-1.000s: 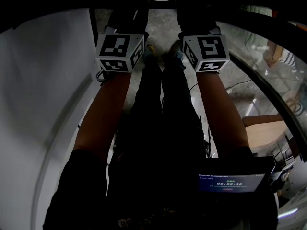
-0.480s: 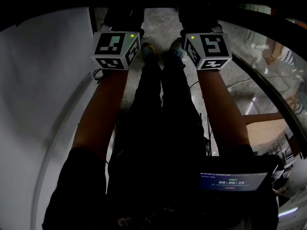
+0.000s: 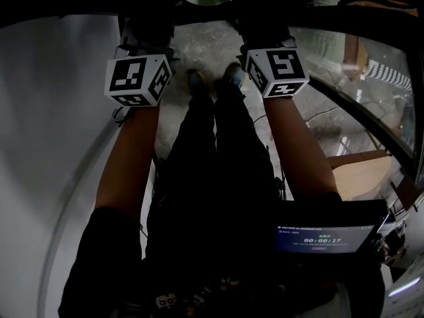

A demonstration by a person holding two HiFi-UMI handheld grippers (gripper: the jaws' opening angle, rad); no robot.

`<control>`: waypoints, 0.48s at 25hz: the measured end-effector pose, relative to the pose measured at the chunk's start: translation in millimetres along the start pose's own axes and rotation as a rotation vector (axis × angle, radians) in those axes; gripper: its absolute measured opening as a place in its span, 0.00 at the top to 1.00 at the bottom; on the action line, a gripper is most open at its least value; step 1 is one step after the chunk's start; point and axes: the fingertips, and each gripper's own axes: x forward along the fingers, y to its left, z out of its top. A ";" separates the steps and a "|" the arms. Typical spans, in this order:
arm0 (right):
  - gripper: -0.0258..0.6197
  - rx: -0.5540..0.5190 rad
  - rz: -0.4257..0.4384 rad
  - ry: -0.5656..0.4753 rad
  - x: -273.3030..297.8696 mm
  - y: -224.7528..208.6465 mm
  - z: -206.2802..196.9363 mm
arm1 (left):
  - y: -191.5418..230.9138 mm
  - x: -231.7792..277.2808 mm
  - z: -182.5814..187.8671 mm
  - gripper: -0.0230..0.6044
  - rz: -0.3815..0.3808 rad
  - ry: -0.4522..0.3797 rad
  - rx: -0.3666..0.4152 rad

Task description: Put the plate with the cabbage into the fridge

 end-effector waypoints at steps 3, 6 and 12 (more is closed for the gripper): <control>0.95 -0.013 -0.011 -0.005 2.5 -4.6 2.6 | 2.1 3.1 -0.2 0.95 -0.004 -0.018 -0.003; 0.95 -0.018 -0.017 -0.006 5.9 -5.7 7.2 | 5.9 5.5 -1.4 0.95 -0.010 -0.024 -0.010; 0.95 -0.036 -0.023 -0.013 0.0 -6.3 7.7 | 2.4 7.5 -4.3 0.95 -0.034 -0.044 -0.021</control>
